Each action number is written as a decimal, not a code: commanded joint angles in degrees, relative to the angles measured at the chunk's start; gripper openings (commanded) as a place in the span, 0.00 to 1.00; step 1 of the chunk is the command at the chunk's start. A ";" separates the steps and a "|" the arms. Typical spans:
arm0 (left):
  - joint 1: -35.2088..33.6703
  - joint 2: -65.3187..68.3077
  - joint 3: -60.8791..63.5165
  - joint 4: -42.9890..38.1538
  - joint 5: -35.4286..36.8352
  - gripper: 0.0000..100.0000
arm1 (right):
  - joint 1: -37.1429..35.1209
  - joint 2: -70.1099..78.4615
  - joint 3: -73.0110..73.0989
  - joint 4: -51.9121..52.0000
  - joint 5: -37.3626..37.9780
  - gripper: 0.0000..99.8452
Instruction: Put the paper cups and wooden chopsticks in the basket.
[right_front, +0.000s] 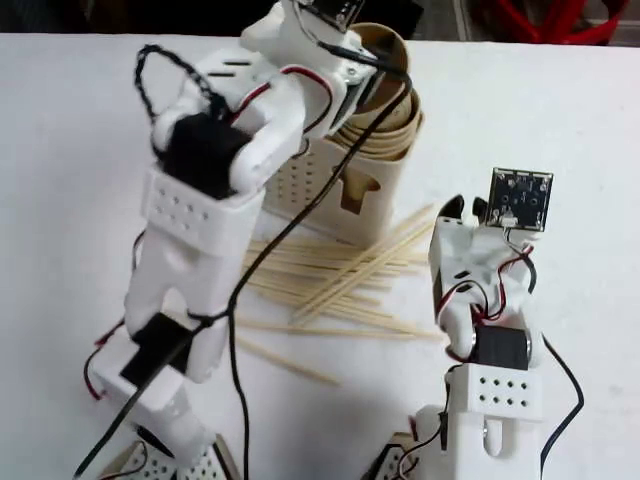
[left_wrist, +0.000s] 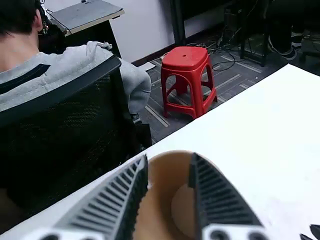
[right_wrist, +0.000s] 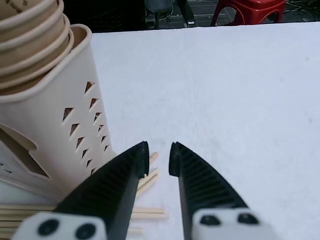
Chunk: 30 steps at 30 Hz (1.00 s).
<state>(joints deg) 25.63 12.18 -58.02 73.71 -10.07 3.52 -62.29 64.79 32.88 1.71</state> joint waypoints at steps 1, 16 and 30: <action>-0.57 3.47 -2.11 -3.52 0.62 0.12 | -0.13 -1.27 -0.35 -1.19 0.70 0.08; -0.31 9.89 -2.55 -5.98 0.53 0.12 | -0.22 -1.27 -0.35 -1.19 0.70 0.08; 2.77 9.27 -1.93 15.38 0.97 0.12 | -0.13 -1.27 -0.35 -1.19 0.70 0.08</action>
<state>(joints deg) 25.98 22.99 -58.02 82.77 -9.89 3.52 -62.29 64.79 32.88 1.71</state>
